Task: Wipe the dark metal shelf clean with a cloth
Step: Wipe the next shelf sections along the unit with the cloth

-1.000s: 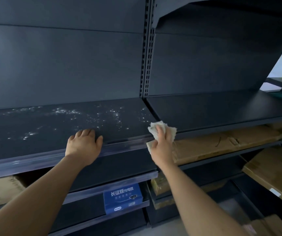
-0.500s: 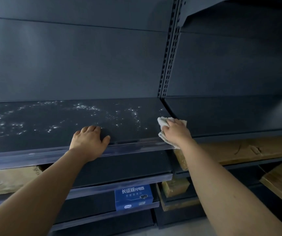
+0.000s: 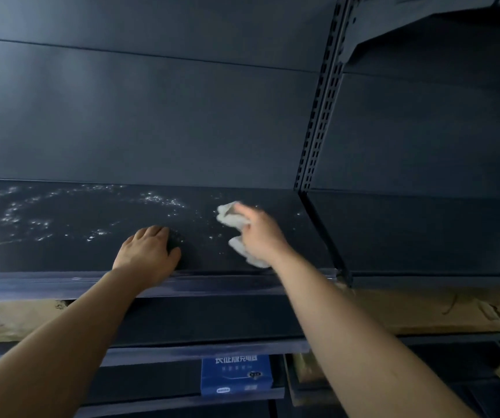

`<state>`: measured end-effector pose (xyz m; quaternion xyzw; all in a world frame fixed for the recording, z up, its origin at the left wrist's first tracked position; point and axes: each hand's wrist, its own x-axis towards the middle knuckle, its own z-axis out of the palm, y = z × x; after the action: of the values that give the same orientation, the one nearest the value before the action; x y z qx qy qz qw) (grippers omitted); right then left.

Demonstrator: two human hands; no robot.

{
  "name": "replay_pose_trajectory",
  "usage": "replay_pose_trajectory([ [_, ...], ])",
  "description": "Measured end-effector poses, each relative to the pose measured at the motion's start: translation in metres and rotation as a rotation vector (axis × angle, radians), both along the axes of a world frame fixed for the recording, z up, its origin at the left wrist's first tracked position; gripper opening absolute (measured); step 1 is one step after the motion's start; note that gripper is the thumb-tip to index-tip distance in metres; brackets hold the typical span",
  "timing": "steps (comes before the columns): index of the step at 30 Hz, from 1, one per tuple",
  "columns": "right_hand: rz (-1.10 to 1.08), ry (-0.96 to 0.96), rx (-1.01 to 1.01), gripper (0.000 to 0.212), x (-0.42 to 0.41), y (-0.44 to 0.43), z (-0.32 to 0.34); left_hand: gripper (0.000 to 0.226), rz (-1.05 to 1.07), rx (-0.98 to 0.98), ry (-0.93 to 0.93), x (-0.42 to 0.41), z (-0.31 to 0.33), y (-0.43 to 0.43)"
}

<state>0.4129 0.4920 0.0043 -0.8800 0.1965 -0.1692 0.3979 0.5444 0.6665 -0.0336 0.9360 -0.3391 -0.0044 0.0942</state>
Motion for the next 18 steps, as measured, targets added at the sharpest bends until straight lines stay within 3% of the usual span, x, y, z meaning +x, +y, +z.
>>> replay_pose_trajectory([
  [3, -0.217, -0.116, -0.011, 0.047, -0.023, -0.061, 0.002, 0.055, 0.029, -0.007, 0.013, 0.007, -0.001, -0.002],
  [4, -0.266, -0.030, -0.106, 0.047, -0.027, -0.083, -0.004, 0.055, 0.028, -0.010, 0.022, 0.008, -0.002, -0.004],
  [7, -0.294, 0.482, -0.455, 0.052, -0.024, -0.118, -0.033, 0.054, 0.020, -0.007, 0.035, 0.011, -0.005, -0.008],
  [10, -0.350, 0.550, -0.708, 0.057, -0.007, -0.118, -0.045, 0.055, 0.022, -0.002, 0.017, 0.013, -0.006, -0.010],
  [16, -0.145, 0.375, -0.484, 0.072, 0.060, -0.056, -0.058, 0.057, 0.031, -0.010, 0.007, 0.013, -0.006, -0.010],
  [18, 0.009, 0.300, -0.411, 0.062, 0.075, -0.032, -0.055, 0.057, 0.027, -0.011, 0.016, 0.013, -0.006, -0.009],
])
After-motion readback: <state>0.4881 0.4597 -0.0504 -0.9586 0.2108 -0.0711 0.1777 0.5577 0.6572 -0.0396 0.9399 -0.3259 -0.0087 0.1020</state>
